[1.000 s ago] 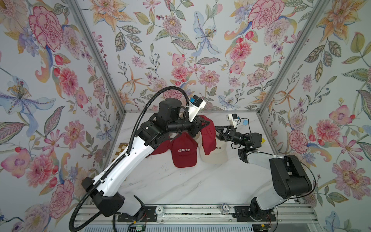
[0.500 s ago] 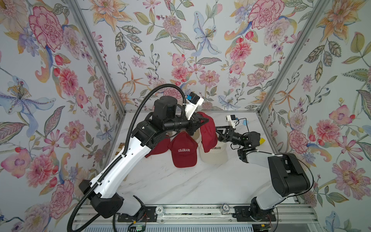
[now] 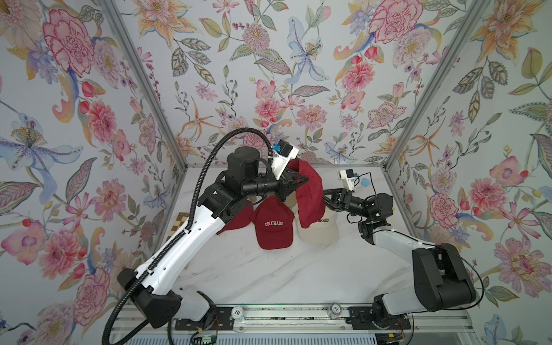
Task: Stack the baseball caps by color
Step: Pick up the baseball cap from the center of the board.
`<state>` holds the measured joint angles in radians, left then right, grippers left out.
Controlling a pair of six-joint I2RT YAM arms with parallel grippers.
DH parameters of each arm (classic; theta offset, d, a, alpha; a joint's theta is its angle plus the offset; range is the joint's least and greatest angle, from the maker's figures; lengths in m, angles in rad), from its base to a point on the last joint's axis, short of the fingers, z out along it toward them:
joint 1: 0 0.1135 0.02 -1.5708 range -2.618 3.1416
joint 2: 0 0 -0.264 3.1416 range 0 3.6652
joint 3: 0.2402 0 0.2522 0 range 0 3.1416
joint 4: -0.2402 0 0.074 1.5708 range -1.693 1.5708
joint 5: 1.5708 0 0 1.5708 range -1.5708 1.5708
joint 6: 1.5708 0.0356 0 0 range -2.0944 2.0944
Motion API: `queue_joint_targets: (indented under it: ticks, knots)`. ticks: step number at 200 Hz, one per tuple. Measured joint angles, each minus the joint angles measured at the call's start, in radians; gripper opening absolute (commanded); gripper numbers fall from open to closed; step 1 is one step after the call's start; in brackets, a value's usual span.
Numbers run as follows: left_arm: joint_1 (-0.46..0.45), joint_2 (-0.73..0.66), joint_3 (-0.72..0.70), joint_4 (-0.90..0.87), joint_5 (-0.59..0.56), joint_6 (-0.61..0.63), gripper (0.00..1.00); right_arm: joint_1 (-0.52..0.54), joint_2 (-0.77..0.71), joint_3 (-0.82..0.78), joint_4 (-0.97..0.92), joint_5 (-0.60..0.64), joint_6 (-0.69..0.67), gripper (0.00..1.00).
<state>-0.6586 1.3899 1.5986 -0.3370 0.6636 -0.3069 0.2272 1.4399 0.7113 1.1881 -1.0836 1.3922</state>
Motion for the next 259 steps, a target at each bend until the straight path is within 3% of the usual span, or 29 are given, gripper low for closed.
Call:
queue_joint_targets:
  ticks: [50, 103, 127, 259]
  knots:
    - [0.031, -0.108, -0.143, 0.072, 0.014, -0.029, 0.0, -0.018, -0.16, 0.0, -0.251, 0.003, -0.158, 0.35]
    - [0.053, -0.162, -0.257, 0.129, 0.014, -0.06, 0.0, -0.02, -0.219, 0.001, -0.412, 0.018, -0.248, 0.16]
    - [0.077, -0.162, -0.293, 0.14, 0.014, -0.064, 0.0, -0.02, -0.229, 0.004, -0.452, 0.018, -0.274, 0.0]
    - [0.238, -0.282, -0.503, 0.247, 0.109, -0.152, 0.0, -0.132, -0.294, 0.107, -0.681, -0.023, -0.426, 0.0]
